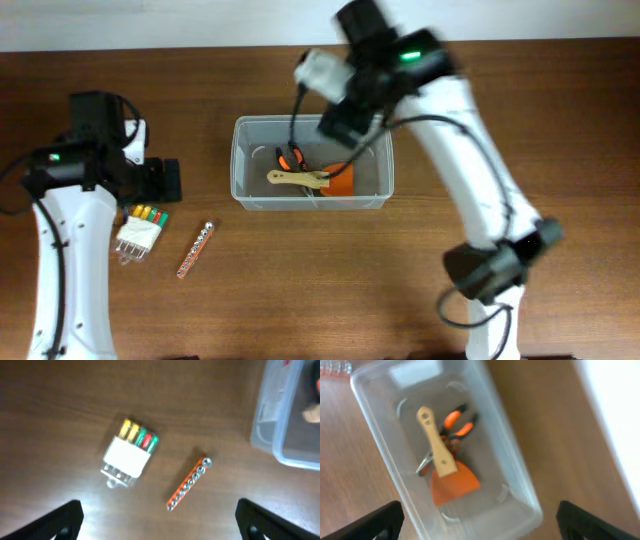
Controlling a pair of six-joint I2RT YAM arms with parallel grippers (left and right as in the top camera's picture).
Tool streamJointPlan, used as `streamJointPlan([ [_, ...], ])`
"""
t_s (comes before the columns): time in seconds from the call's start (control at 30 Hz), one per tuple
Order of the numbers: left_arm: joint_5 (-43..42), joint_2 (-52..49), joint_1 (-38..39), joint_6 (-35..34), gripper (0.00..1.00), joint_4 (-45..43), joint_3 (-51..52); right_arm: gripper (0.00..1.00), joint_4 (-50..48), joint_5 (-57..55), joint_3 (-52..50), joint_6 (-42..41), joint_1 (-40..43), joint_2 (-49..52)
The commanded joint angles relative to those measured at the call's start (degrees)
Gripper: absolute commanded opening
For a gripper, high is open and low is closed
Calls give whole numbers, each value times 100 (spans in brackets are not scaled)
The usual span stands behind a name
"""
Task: Pack container
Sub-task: 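Raise the right gripper away and move the left gripper to the socket rail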
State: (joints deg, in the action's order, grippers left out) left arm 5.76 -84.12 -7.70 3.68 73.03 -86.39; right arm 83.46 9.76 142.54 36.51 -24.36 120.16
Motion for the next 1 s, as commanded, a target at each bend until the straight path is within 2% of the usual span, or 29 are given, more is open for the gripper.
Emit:
streamJointPlan([
  [0.0, -61, 61, 184, 673, 99, 363, -531, 99, 358, -168, 459, -1176, 752, -553],
  [0.17, -59, 166, 942, 852, 99, 669, -538, 99, 1108, -162, 474, -2085, 2002, -870],
  [0.27, 98, 186, 1720, 901, 99, 1038, -535, 99, 1388, -160, 463, -2520, 2741, -994],
  [0.33, 186, 258, 2210, 675, 99, 1228, -463, 99, 1388, -120, 332, -2907, 3272, -1137],
  [0.53, 717, 1152, 3141, -306, 99, 1624, 92, 99, 1388, -17, -533, -3128, 4131, -1600],
  [0.67, 872, 2122, 3095, -498, 99, 1508, 483, 99, 1386, 96, -1305, -3126, 4247, -1716],
  [0.77, 885, 2618, 2771, -407, 99, 914, 691, 98, 1145, 94, -1971, -3119, 4155, -1714],
  [0.83, 802, 2712, 2387, -238, 99, 468, 807, 99, 892, 92, -2470, -3099, 4076, -1714],
  [0.97, 376, 2295, 1803, 214, 99, 116, 1036, 98, 549, 92, -3112, -3040, 4004, -1714],
])
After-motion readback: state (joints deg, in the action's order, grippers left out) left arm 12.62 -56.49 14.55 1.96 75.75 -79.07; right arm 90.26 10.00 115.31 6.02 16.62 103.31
